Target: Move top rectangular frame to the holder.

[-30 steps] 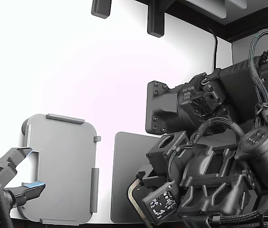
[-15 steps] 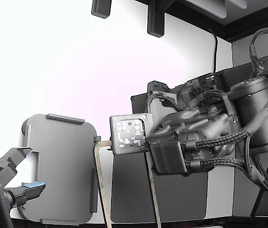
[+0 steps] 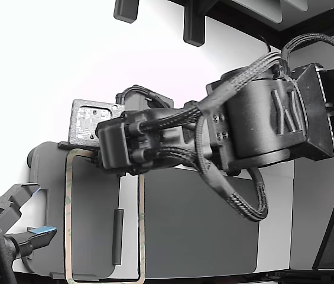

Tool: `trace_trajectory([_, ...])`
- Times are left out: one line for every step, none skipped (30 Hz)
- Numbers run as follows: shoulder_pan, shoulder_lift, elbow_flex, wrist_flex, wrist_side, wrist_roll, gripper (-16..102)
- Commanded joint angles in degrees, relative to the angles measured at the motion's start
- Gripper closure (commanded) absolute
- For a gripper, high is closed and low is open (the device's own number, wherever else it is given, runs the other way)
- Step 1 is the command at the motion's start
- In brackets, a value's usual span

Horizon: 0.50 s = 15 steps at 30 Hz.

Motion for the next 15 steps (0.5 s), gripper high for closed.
trace_trajectory([-1.1,-0.8,-2.3,-0.1,-0.1,0.1,97])
trace_trajectory([-1.1,-1.6,-2.9,-0.1,0.2,0.1,97])
trace_trajectory([-1.1,-2.5,-3.6,-0.1,0.6,0.1,97])
trace_trajectory([-1.1,-3.3,-4.3,-0.1,1.0,0.6,97])
trace_trajectory([-1.1,-4.2,-5.3,0.0,1.5,0.9,97])
trace_trajectory([-1.0,-4.9,-6.2,0.0,2.1,1.0,97])
trace_trajectory([-0.7,-5.5,-6.8,0.1,2.8,1.1,97])
trace_trajectory([-0.5,-6.0,-7.2,0.1,3.2,1.1,97])
trace_trajectory([-0.4,-6.2,-7.6,0.0,3.3,1.1,97])
trace_trajectory([-0.4,-6.6,-8.0,-0.1,3.4,1.0,97])
trace_trajectory([-0.4,-6.9,-8.3,-0.1,3.5,0.7,97])
trace_trajectory([-0.4,-7.1,-8.3,-0.3,3.6,0.4,97])
trace_trajectory([-0.4,-7.4,-8.4,-0.3,3.7,0.3,97])
trace_trajectory([-0.4,-7.6,-8.4,-0.4,3.5,0.3,97])
trace_trajectory([-0.4,-7.9,-8.4,-0.5,3.5,0.3,97])
